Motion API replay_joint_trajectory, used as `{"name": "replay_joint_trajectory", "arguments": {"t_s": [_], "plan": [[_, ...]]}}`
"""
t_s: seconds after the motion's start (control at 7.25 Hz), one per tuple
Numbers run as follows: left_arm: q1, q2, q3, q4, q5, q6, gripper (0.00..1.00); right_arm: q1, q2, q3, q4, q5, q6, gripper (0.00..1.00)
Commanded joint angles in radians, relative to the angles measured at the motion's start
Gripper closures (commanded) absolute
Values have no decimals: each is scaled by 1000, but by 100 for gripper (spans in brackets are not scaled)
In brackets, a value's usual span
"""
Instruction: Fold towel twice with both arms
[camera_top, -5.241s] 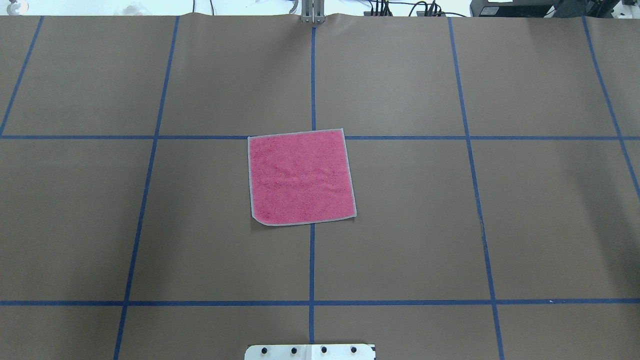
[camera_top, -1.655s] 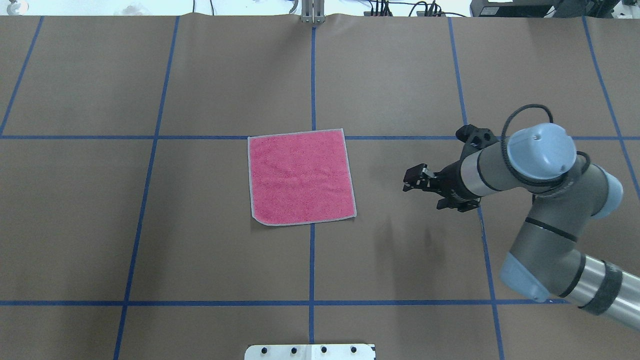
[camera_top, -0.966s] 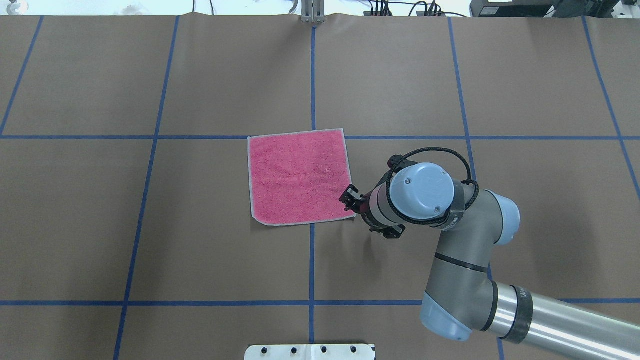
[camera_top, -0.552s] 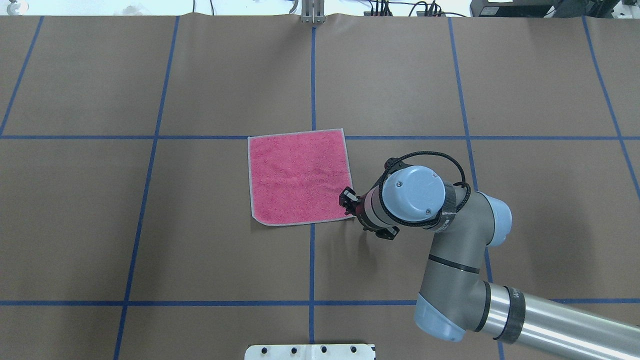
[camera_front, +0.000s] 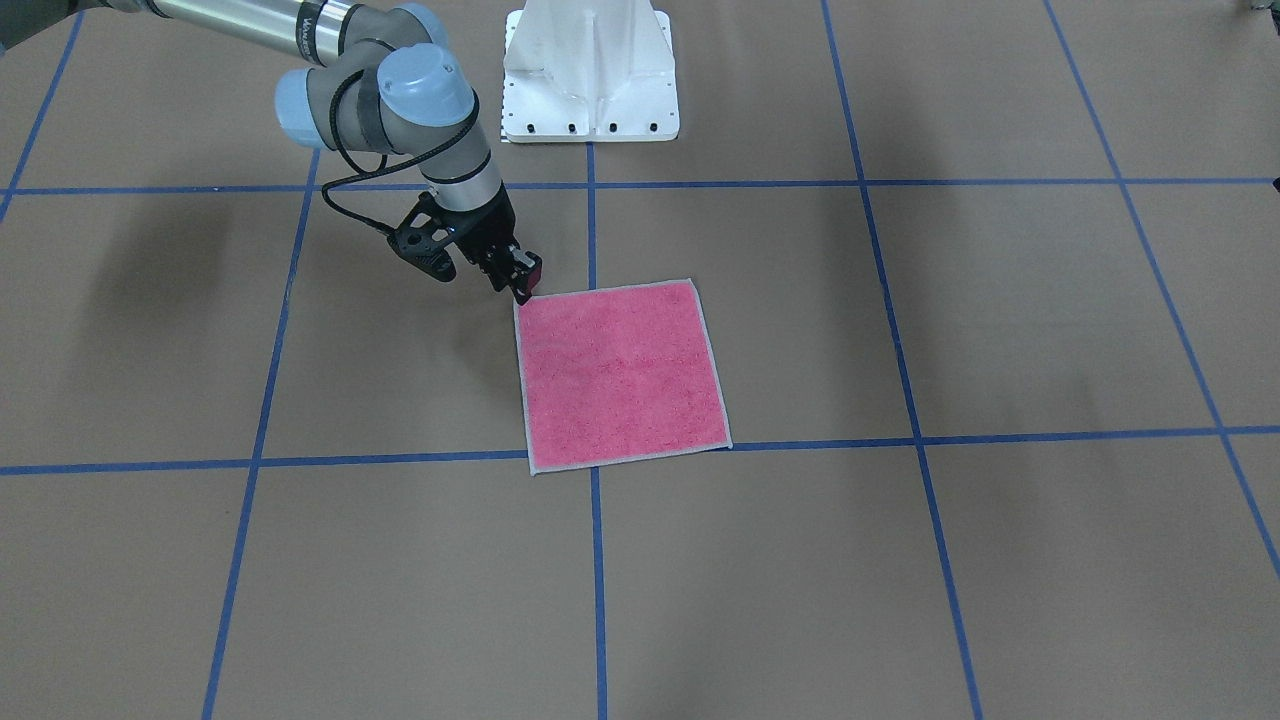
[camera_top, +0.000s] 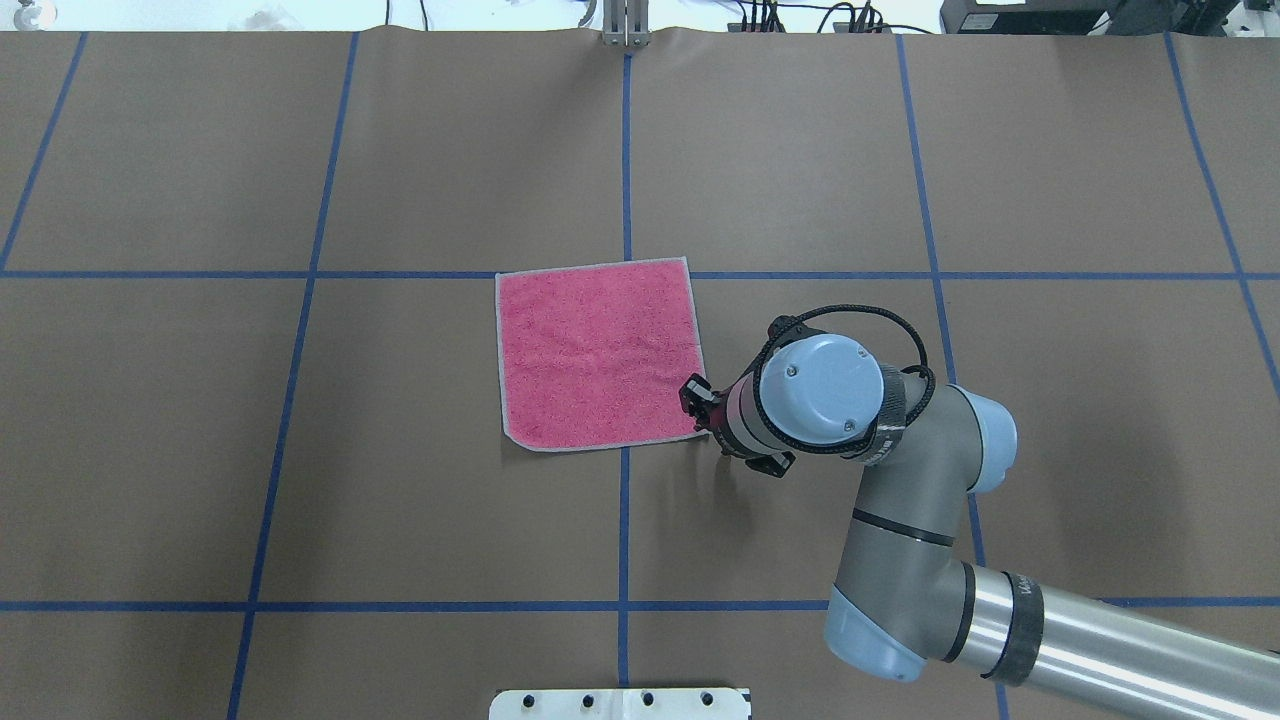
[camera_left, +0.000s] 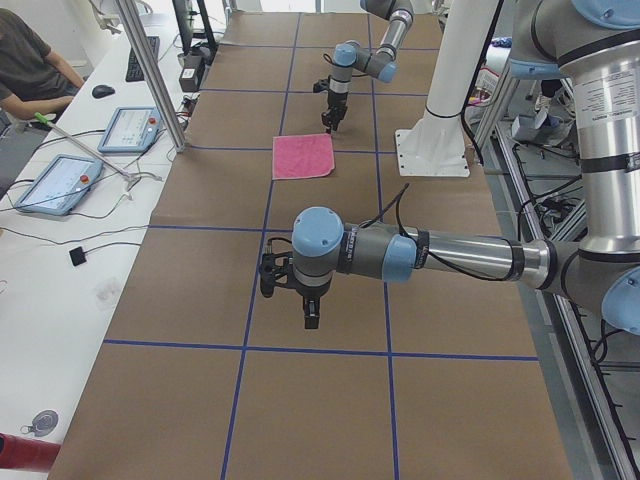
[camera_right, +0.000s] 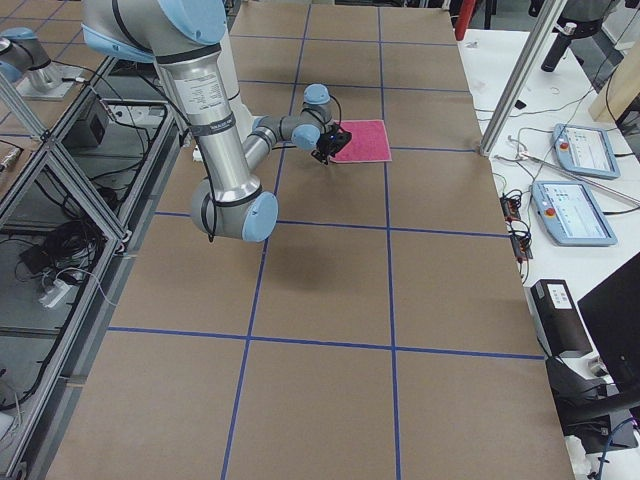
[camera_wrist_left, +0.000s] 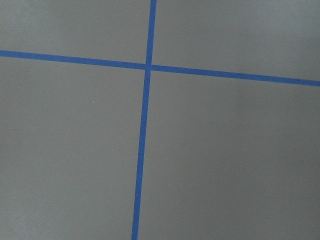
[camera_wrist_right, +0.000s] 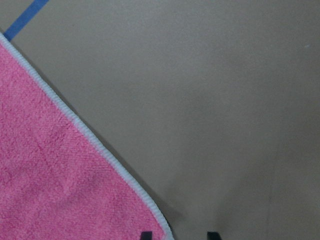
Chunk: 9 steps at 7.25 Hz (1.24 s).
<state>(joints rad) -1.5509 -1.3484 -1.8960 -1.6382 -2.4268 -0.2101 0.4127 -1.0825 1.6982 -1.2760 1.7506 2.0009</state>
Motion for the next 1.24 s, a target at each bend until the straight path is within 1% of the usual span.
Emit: {"name": "replay_joint_trajectory", "arguments": {"t_s": [0.0, 0.14, 0.28, 0.41, 0.55, 1.1], "plan": [[0, 2, 0, 0, 0, 2, 0, 0, 1, -11, 1, 0, -1, 54], [0, 2, 0, 0, 2, 2, 0, 0, 1, -11, 1, 0, -1, 58], [0, 2, 0, 0, 0, 3, 0, 0, 1, -9, 1, 0, 1, 72], [0, 2, 0, 0, 2, 3, 0, 1, 3, -6, 1, 0, 1, 96], [0, 2, 0, 0, 0, 3, 0, 1, 4, -6, 3, 1, 1, 100], [9, -3, 0, 0, 2, -8, 0, 3, 1, 9, 6, 3, 10, 100]]}}
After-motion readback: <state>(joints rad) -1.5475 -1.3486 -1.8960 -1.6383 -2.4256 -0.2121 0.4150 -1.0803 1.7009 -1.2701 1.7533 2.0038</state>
